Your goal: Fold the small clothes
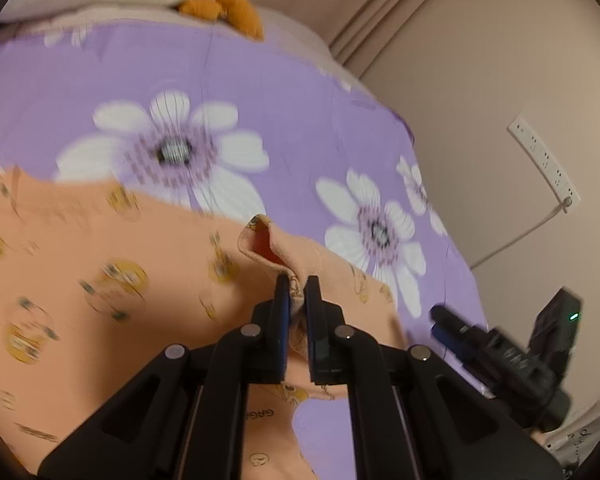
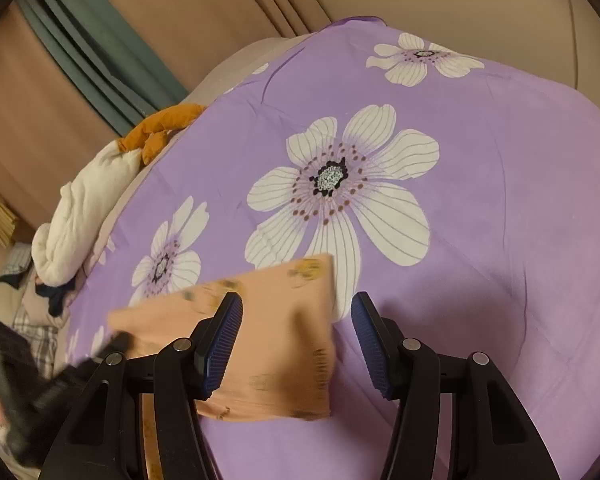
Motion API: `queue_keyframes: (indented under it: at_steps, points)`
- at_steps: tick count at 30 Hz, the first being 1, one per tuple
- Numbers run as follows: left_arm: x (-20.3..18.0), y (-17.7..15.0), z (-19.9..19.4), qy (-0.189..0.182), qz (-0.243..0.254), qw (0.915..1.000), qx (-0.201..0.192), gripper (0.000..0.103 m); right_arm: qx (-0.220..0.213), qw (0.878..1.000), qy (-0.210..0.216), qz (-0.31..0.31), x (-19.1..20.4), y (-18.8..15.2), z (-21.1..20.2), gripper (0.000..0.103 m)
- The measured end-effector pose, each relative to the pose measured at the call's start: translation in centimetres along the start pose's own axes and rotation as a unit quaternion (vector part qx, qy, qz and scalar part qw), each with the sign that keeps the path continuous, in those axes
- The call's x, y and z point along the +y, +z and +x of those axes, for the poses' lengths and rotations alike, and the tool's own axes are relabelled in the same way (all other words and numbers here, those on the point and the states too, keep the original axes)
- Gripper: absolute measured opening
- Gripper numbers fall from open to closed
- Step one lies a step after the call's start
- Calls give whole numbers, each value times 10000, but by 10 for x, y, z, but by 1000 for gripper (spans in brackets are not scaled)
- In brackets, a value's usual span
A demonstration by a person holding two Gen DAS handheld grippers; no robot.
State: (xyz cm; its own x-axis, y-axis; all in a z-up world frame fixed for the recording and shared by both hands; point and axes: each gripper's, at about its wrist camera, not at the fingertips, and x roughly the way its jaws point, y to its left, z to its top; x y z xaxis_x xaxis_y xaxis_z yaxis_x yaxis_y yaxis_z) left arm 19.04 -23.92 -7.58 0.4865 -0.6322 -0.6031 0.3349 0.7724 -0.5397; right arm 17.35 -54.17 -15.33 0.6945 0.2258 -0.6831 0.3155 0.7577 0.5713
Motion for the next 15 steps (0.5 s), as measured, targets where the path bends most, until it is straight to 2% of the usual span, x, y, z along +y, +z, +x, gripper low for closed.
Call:
queue_keyframes:
  at_steps: [6, 15]
  points:
    - [5, 27, -47, 210, -18, 9995, -237, 7, 68, 9999, -24, -147, 7, -2, 3, 57]
    - [23, 45, -102, 728, 42, 9951, -670, 7, 172, 9991, -17, -396, 23, -6, 10, 56]
